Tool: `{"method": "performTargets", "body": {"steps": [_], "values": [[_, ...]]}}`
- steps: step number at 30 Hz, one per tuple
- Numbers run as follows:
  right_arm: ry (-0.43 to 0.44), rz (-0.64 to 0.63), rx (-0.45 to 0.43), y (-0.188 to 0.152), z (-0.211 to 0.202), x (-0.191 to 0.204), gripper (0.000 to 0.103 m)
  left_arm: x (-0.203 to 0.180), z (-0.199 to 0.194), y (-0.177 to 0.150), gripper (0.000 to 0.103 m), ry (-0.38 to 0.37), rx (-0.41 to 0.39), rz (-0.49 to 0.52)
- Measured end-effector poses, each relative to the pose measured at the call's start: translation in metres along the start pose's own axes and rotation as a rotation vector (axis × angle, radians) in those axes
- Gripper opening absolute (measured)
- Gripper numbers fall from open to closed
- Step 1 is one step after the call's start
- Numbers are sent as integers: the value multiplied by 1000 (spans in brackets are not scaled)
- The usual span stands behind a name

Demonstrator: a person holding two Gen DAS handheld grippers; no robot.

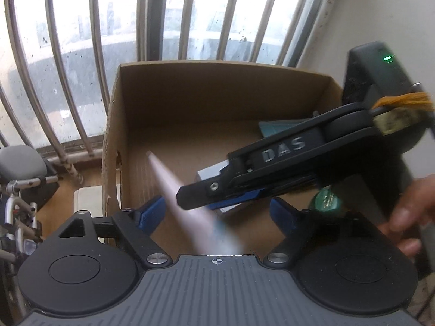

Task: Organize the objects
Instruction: 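Lower the tube into the box and open the right gripper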

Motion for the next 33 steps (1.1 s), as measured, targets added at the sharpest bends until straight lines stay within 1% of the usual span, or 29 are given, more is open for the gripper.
{"method": "performTargets", "body": {"steps": [3,6,12,14,18,20,21,22,23,27,29,33], "values": [[-37,-8,11,0,5,-2,39,1,-1,-2,84,-7,3,-15],[-35,-16,0,-3,1,2,40,0,-3,-4,84,-13,-4,-17],[-35,-34,-57,-7,-22,7,46,-9,-18,-4,86,-10,-49,4],[-31,-36,-83,-7,-33,9,49,-14,-24,-4,88,-14,-68,8],[-16,-41,-133,-17,-56,13,52,-26,-39,-7,92,-22,-101,19],[1,-47,-166,-25,-71,17,54,-33,-48,-10,98,-24,-126,32],[15,-54,-188,-30,-79,20,56,-37,-55,-12,99,-22,-146,41],[28,-63,-215,-36,-88,22,61,-41,-62,-14,99,-18,-166,47],[37,-71,-243,-43,-97,24,63,-44,-69,-17,102,-9,-185,52],[83,-103,-368,-77,-131,31,73,-52,-100,-32,103,32,-288,54],[102,-106,-421,-98,-147,30,76,-55,-111,-42,103,52,-322,34],[133,-115,-527,-137,-175,25,87,-56,-122,-62,103,155,-335,-7]]}}
Point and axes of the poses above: each gripper's, at about its wrist camera, not at the fingertips, and z roughly the way its jaws point, x to its left, y to its top, the point moved 10 cm from there along z, roughly the way its jaws point, and after that the axes turned 4 degrees about x, right-handed, at the moved point
